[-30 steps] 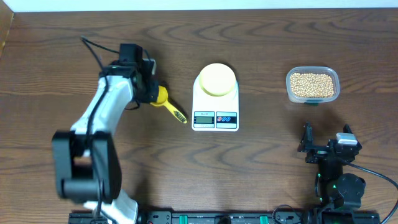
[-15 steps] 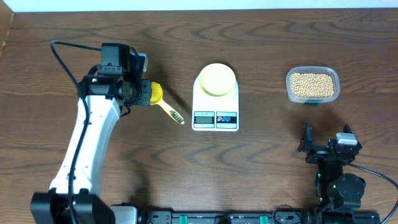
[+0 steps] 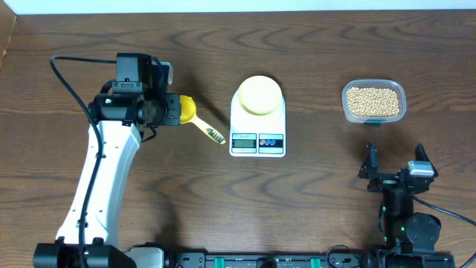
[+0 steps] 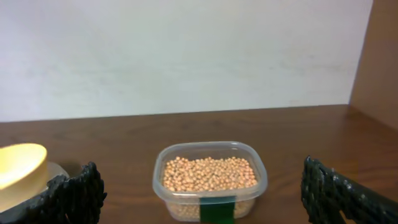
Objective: Scoop item into bowl and weigh 50g on scale
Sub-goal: 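Lift the yellow scoop with the left gripper toward the scale, then bring the right gripper toward the scoop held above the scale, then close the right gripper on the scoop handle beside the left gripper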
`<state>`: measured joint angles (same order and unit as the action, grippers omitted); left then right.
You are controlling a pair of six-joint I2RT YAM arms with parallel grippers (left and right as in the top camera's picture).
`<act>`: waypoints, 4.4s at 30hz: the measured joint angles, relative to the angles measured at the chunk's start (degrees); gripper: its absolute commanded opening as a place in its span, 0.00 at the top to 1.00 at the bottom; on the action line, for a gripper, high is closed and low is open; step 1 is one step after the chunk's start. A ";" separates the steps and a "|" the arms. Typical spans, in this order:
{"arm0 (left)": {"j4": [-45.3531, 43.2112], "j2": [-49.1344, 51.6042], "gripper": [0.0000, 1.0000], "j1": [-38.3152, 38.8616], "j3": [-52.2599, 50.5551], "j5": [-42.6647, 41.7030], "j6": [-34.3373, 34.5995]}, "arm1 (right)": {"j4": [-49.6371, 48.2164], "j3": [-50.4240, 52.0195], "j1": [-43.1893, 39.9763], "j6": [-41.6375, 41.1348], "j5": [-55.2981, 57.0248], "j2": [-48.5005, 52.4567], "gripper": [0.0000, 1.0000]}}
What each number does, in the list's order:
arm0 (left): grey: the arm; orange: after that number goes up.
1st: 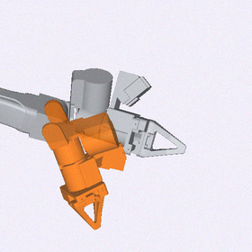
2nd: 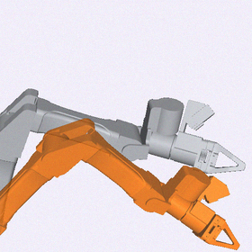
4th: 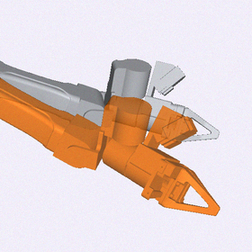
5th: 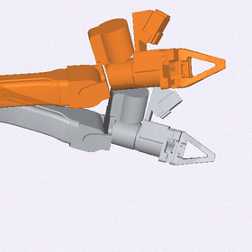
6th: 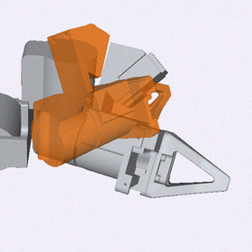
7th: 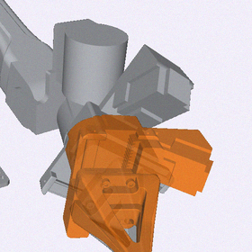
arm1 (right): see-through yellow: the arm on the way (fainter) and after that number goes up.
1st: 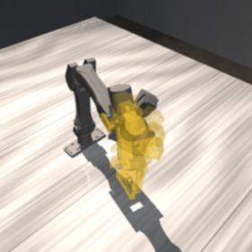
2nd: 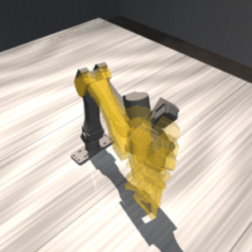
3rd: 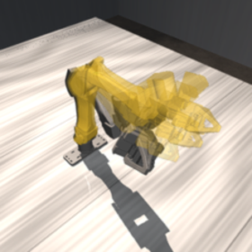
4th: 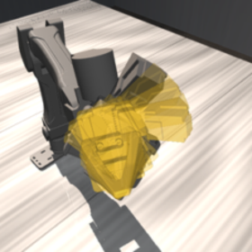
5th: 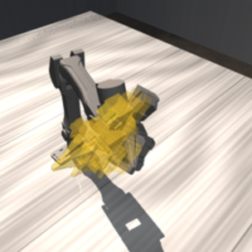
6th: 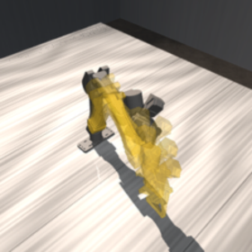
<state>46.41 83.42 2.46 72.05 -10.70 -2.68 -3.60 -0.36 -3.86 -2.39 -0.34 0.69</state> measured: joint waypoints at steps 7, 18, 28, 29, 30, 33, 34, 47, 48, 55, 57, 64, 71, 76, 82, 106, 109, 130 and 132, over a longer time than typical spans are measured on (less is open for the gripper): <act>-1.95 0.00 0.93 0.00 0.00 -8.02 2.62 | 5.97 -2.01 0.00 -6.73 -3.85 1.51 0.01; -5.84 0.00 0.93 0.00 0.00 -13.49 13.57 | 15.87 -22.60 0.00 -9.92 -13.62 23.10 0.01; -8.02 0.00 0.93 0.09 -0.02 -14.34 36.30 | 19.34 -40.22 -0.11 -18.43 -30.14 50.12 0.01; -7.98 0.00 0.93 0.26 -0.02 -14.34 38.51 | 17.27 -40.96 -0.11 -19.12 -33.22 52.00 0.01; -8.11 0.00 0.93 0.52 -0.02 -14.32 40.72 | 15.02 -41.70 -0.11 -19.89 -36.24 53.99 0.01; -8.83 0.00 0.93 1.90 -0.02 -14.38 44.92 | 8.13 -42.66 -0.11 -23.69 -44.13 58.58 0.01; -9.25 0.00 0.93 2.40 -0.02 -14.43 45.66 | 6.32 -42.73 -0.11 -25.75 -46.38 59.84 0.01; -12.13 0.00 0.93 12.07 -0.02 -9.22 49.22 | 4.37 -42.75 0.57 -46.45 -53.11 63.45 0.01; -12.20 0.00 0.93 12.87 -0.02 -8.46 49.20 | 4.35 -42.75 1.03 -46.69 -53.16 63.45 0.01; -13.64 0.00 0.93 18.32 -0.02 -5.60 49.09 | 4.37 -42.75 5.75 -46.18 -53.29 63.45 0.03; -13.75 0.00 0.93 19.21 -0.02 -5.44 48.92 | 4.39 -42.75 6.91 -45.70 -53.27 63.47 0.03; -14.25 0.00 0.93 21.88 -0.02 -5.05 48.76 | 4.42 -42.75 9.99 -44.70 -52.52 64.00 0.07; -14.58 0.00 0.93 24.55 -0.02 -1.44 53.33 | 4.31 -42.75 11.80 -44.68 -46.66 64.08 0.05; -14.58 0.00 0.93 25.49 -0.02 -0.46 56.76 | 3.50 -42.75 12.85 -44.65 -43.10 64.08 0.05; -14.58 0.00 0.93 25.79 -0.02 0.13 62.40 | -0.70 -42.77 14.08 -45.66 -40.46 64.22 0.05; -14.60 0.00 0.93 28.85 -0.02 0.35 67.67 | -6.43 -42.77 16.96 -51.28 -34.91 66.60 0.17; -14.64 0.00 0.93 28.98 -0.02 0.35 69.46 | -6.60 -42.77 16.96 -52.06 -34.67 66.60 0.18; -14.75 0.00 0.93 29.83 -0.02 0.37 74.47 | -8.92 -42.77 19.30 -52.94 -33.18 66.69 0.21; -14.75 0.00 0.93 30.56 -0.02 0.37 74.49 | -8.94 -42.77 19.39 -52.98 -32.76 66.75 0.25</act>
<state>31.66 83.42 33.01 72.03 -10.33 71.81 -12.53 -43.13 15.53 -55.37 -33.10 67.44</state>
